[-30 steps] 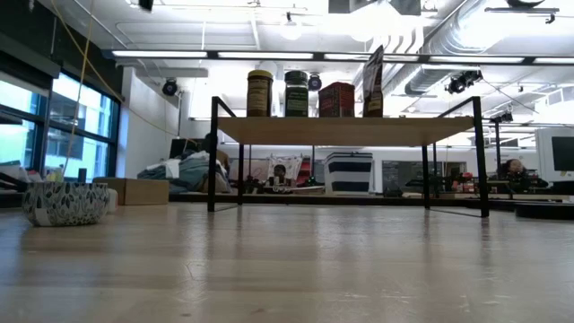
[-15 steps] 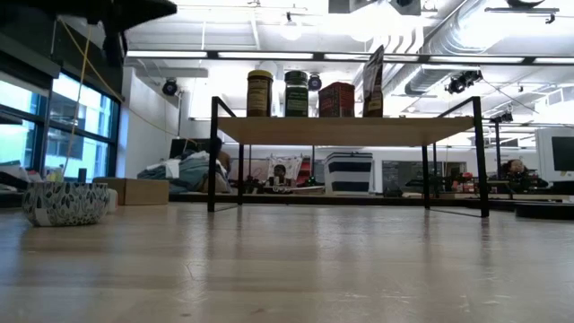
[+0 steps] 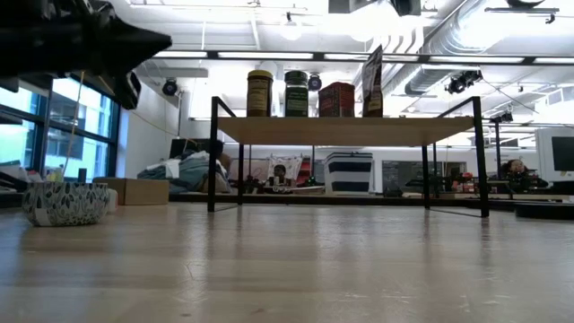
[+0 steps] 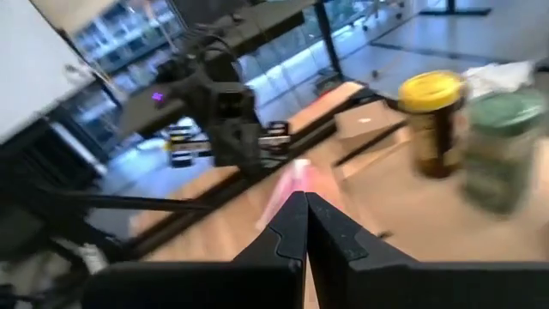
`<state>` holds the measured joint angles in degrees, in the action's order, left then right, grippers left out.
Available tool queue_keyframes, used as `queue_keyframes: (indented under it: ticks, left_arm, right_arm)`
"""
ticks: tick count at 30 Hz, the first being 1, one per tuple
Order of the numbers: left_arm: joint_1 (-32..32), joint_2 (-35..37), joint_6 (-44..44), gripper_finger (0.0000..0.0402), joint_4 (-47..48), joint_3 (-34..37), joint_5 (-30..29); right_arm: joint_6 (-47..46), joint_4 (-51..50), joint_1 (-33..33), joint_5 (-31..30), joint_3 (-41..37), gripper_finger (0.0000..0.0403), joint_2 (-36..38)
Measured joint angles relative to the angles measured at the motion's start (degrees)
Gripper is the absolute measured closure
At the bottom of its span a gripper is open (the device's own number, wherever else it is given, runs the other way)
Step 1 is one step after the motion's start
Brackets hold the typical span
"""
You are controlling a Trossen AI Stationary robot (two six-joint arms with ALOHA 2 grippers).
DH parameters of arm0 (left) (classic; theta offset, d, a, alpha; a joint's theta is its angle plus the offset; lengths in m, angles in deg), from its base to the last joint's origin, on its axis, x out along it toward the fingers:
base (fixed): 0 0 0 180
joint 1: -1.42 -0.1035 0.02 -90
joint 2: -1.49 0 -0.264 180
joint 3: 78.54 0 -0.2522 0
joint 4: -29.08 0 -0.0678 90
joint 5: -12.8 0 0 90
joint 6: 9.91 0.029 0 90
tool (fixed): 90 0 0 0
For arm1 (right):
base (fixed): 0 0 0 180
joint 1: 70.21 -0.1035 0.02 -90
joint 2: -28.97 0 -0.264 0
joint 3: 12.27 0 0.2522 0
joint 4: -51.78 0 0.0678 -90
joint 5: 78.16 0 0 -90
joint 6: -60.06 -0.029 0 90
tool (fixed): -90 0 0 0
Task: Shelf spices
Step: Return to Home Position
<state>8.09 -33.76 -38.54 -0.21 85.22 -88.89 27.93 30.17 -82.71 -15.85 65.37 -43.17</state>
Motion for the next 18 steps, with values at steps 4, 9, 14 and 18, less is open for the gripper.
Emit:
queue_keyframes:
  ticks: [4, 9, 14, 18]
  left_arm:
    - [-3.49, 0.02, 2.98, 0.0401, 2.59, -0.02, 5.07]
    - [-5.94, 0.0, 6.63, 0.0401, 5.61, -0.02, 7.27]
    - [-9.24, 0.0, 11.9, 0.0401, 5.7, -0.02, 7.29]
    - [-13.03, 0.02, 13.82, 0.0401, 5.88, -0.02, 9.94]
  right_arm:
    - [4.41, -6.02, 3.61, 4.73, 0.0, 0.0403, 2.85]
    - [8.88, -9.61, 3.86, 8.26, 0.0, 0.0403, 3.56]
    - [9.94, -12.48, 1.17, 7.55, -0.04, 0.0403, 3.56]
    - [5.48, -8.01, -0.78, 4.91, -6.44, 0.0403, 5.72]
